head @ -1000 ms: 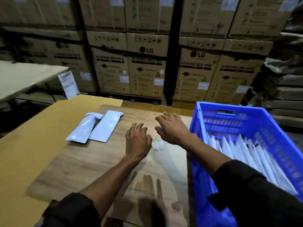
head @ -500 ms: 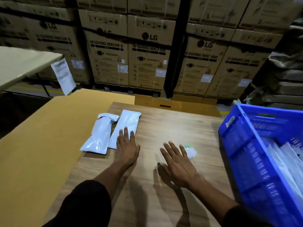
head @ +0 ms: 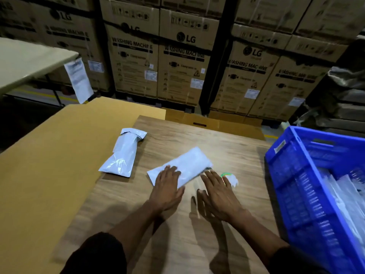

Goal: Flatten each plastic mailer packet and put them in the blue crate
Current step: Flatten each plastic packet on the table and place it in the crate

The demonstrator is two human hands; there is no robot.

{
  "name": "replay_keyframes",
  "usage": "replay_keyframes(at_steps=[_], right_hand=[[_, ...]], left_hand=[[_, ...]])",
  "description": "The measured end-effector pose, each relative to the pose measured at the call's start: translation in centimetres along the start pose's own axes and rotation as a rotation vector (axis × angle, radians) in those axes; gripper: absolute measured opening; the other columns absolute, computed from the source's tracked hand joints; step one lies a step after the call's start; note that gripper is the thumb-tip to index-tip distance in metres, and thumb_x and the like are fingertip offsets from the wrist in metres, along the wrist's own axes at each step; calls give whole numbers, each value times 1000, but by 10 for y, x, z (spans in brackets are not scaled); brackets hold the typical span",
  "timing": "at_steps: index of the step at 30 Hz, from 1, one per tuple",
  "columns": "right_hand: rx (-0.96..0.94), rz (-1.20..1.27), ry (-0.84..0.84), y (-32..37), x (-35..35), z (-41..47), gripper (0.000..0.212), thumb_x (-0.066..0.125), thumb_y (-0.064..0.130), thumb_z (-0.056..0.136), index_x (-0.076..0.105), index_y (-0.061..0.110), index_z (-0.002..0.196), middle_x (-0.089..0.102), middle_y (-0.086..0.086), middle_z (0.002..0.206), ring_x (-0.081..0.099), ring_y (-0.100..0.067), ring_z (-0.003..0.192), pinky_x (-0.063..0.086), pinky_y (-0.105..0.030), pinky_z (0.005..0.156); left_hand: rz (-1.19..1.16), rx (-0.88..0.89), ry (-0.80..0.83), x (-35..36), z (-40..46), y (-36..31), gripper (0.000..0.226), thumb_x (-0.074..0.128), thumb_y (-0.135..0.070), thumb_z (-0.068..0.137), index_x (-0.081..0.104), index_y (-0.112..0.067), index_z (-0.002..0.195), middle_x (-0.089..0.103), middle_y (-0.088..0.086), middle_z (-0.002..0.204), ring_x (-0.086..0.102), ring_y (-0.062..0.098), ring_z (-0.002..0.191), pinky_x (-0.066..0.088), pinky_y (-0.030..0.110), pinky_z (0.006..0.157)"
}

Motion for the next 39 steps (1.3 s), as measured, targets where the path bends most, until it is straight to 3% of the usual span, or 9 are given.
replay_keyframes(at_steps=[7, 12, 15, 20, 24, 26, 28, 31, 39], right_hand=[[21, 51, 5, -15, 12, -48, 64, 27, 49, 96, 55, 10, 139, 51, -11, 147, 46, -28, 138, 37, -55, 108], [3, 138, 46, -14, 38, -96, 68, 19, 50, 99, 34, 12, 152, 27, -10, 161, 22, -27, 150, 20, -48, 120], [6, 123, -44, -13, 33, -112, 59, 31, 43, 99, 45, 9, 145, 41, -12, 154, 35, -29, 144, 30, -49, 116], [-15, 93, -95, -11, 32, -104, 54, 31, 34, 99, 56, 4, 137, 52, -14, 146, 47, -31, 137, 25, -46, 110], [-19, 77, -57, -7, 46, -92, 55, 24, 34, 102, 57, 8, 137, 54, -8, 145, 51, -27, 134, 40, -47, 109], [-29, 72, -67, -7, 55, -93, 56, 21, 36, 104, 53, 10, 142, 49, -5, 149, 46, -26, 138, 32, -47, 113], [-58, 43, -106, -6, 62, -97, 53, 33, 35, 102, 44, 12, 149, 39, -3, 157, 34, -25, 146, 22, -47, 114], [-60, 43, -131, -8, 65, -100, 57, 37, 36, 101, 35, 15, 154, 29, 0, 162, 23, -22, 150, 20, -48, 116], [-40, 66, -129, -7, 65, -101, 56, 28, 39, 103, 34, 16, 154, 27, 3, 162, 23, -21, 150, 18, -48, 117]], left_hand=[[-56, 89, 3, 10, -52, -70, 55, 47, -43, 93, 57, -9, 135, 62, 10, 129, 55, 28, 122, 32, 34, 104], [-5, 98, -19, 6, -78, -100, 47, 46, -40, 94, 66, -11, 125, 65, 9, 114, 62, 29, 104, 50, 43, 87], [42, 123, -88, 0, -86, -112, 38, 46, -33, 94, 70, -11, 113, 66, 8, 106, 61, 27, 98, 51, 45, 87], [46, 147, -158, 10, -89, -126, 43, 40, -26, 99, 67, -3, 123, 67, 12, 125, 62, 31, 119, 44, 44, 105], [128, 120, -96, 26, -86, -125, 49, 38, -29, 95, 66, -7, 129, 65, 8, 134, 60, 25, 127, 51, 45, 102], [156, 128, -114, 30, -91, -119, 50, 38, -29, 96, 60, -10, 136, 58, 6, 143, 52, 22, 134, 41, 45, 109], [186, 173, -149, 34, -98, -115, 51, 40, -26, 97, 50, -9, 145, 48, 7, 153, 43, 25, 142, 32, 46, 112], [228, 199, -175, 35, -101, -119, 52, 42, -24, 100, 47, -5, 148, 40, 11, 158, 35, 29, 147, 34, 50, 114], [184, 118, -218, 30, -103, -116, 52, 46, -27, 99, 49, -5, 147, 41, 14, 156, 37, 32, 146, 36, 49, 114]])
Point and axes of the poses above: each hand's wrist, its own z-axis towards the middle knuckle, its own x-axis out of the palm, y = z × x, the point moved 8 cm from there along z, towards the middle knuckle
